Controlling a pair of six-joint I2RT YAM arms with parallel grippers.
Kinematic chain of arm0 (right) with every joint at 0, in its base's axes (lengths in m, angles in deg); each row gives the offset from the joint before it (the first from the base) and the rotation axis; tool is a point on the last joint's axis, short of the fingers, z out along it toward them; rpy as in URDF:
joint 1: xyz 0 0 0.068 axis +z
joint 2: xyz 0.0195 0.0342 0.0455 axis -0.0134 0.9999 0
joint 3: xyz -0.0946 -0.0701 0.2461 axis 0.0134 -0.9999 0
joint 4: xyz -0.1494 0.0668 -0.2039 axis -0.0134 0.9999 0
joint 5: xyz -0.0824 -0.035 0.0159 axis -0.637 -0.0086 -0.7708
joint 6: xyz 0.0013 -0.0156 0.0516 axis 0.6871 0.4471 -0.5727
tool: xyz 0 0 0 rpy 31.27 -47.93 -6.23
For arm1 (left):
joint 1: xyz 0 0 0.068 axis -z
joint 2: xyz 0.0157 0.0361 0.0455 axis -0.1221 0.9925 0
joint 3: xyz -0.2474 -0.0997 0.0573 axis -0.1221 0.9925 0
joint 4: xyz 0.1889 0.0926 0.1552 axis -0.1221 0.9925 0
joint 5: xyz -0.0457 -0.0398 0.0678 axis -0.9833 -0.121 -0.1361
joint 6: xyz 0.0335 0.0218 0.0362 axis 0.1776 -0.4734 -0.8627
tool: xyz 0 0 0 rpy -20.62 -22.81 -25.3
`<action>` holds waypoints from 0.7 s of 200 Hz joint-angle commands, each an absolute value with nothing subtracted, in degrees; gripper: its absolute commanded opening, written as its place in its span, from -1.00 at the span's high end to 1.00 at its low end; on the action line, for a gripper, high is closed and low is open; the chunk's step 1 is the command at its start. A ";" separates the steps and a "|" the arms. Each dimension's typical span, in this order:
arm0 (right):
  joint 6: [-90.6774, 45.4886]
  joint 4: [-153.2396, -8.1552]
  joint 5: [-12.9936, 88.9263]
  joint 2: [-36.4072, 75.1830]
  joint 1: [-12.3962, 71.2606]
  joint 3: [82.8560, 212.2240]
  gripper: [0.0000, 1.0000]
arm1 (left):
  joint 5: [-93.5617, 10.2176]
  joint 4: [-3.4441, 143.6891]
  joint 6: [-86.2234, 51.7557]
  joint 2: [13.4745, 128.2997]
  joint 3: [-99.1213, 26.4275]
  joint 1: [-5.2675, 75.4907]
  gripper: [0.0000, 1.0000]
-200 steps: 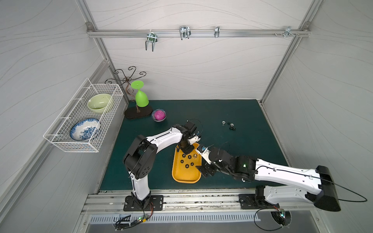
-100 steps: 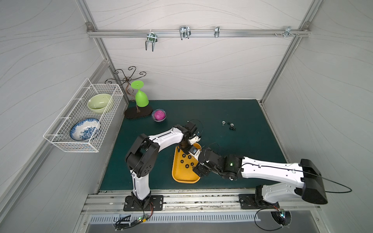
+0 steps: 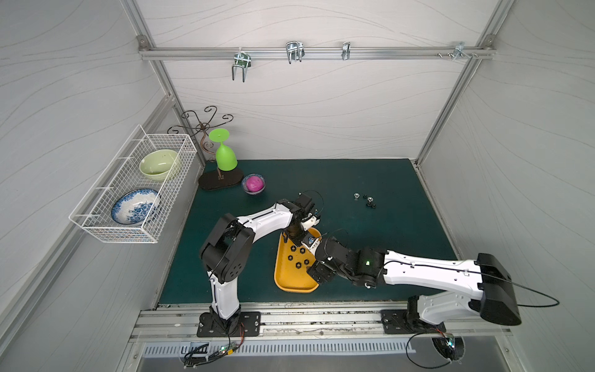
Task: Put the nuts on the desktop into the storage box
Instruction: Place the nut in the storage box.
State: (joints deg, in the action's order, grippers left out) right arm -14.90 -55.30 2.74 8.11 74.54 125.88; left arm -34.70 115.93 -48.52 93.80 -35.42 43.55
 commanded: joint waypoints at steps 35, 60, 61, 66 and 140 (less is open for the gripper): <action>-16.41 -55.40 3.74 6.38 75.73 125.37 -0.97 | -34.13 114.52 -47.42 95.40 -35.47 43.66 0.22; -16.30 -54.91 3.77 5.84 76.04 125.53 -0.97 | -34.63 116.06 -47.55 94.66 -36.33 43.58 0.16; -16.29 -54.89 3.75 5.80 76.09 125.54 -0.98 | -34.63 116.15 -47.55 94.54 -36.30 43.58 0.16; -16.36 -54.73 3.73 5.62 76.12 125.63 -0.97 | -34.69 116.51 -47.63 94.10 -36.50 43.58 0.15; -17.30 -51.20 7.74 1.02 76.40 128.44 -0.98 | -39.95 121.22 -51.86 79.01 -36.64 41.37 -0.01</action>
